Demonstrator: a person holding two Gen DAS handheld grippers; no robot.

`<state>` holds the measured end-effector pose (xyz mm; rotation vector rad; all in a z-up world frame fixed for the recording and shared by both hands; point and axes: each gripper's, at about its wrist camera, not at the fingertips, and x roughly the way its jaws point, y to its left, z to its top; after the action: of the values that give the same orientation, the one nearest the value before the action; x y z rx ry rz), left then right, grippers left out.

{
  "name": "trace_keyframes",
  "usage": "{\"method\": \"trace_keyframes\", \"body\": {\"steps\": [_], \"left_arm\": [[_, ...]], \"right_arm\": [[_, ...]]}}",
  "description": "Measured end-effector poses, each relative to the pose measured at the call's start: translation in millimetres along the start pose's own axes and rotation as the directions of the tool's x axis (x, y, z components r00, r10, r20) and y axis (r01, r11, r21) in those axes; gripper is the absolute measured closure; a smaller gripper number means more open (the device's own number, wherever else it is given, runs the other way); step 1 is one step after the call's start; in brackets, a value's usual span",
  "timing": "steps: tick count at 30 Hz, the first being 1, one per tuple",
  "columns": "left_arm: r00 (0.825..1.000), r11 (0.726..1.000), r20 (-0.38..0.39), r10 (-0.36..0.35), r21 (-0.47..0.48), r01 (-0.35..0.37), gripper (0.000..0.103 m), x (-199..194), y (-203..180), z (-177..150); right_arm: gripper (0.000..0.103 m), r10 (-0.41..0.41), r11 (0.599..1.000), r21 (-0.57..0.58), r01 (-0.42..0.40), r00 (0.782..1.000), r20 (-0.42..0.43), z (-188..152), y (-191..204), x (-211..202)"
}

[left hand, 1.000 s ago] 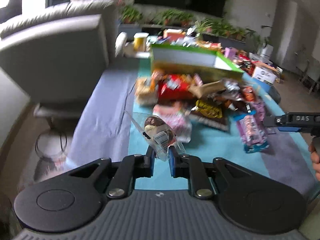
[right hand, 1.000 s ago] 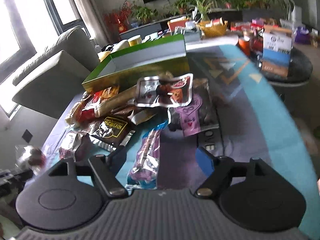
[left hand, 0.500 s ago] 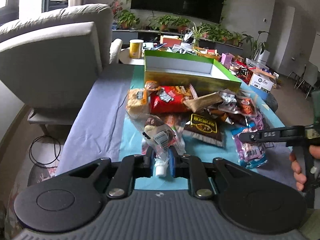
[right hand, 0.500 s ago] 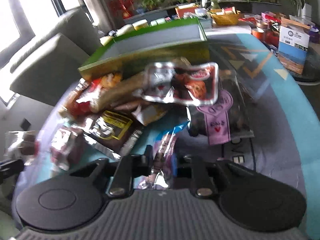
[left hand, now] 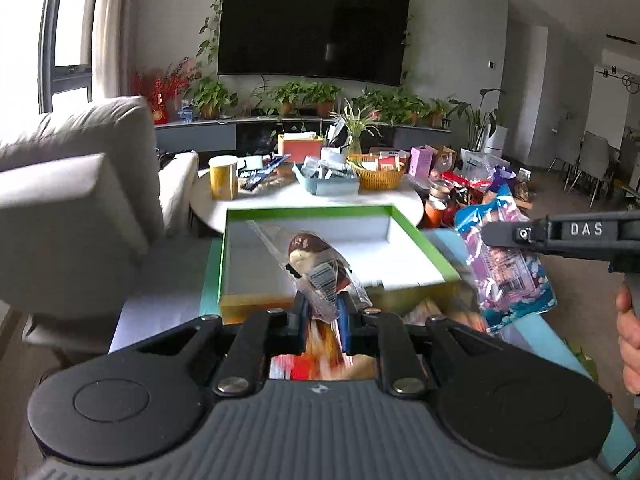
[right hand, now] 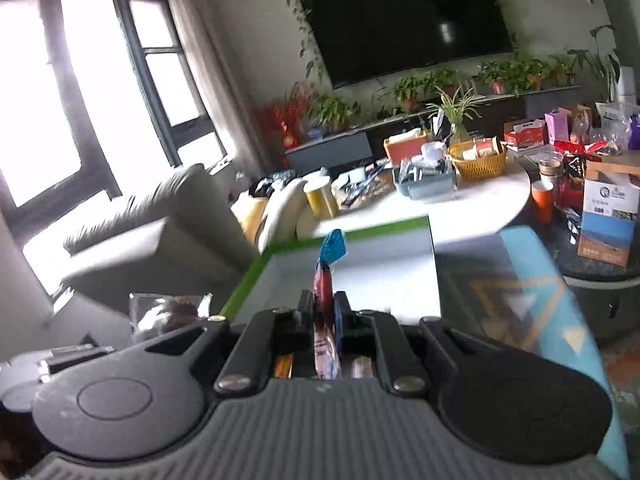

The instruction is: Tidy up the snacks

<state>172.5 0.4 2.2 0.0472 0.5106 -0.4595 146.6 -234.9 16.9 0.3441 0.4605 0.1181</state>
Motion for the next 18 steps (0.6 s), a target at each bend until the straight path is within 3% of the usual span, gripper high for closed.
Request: {"method": "trace_keyframes", "body": {"steps": [4,10,18], "left_arm": [[1.000,1.000,-0.021,0.012,0.026,-0.012,0.089,47.6,2.5,20.1],[0.994,1.000,-0.105,0.011,0.007,-0.010,0.089,108.8,18.6,20.3],[0.984,1.000,-0.178,0.013,0.014,-0.011,0.089,139.7,24.1,13.0]], "right_arm": [[0.066,-0.014,1.000,0.025,0.014,1.000,-0.023,20.0,-9.3,48.0],[0.066,-0.026,0.996,0.080,0.033,0.996,-0.087,21.8,-33.2,110.2],[0.066,-0.043,0.993,0.098,0.061,0.983,-0.176,7.6,-46.1,141.2]]}}
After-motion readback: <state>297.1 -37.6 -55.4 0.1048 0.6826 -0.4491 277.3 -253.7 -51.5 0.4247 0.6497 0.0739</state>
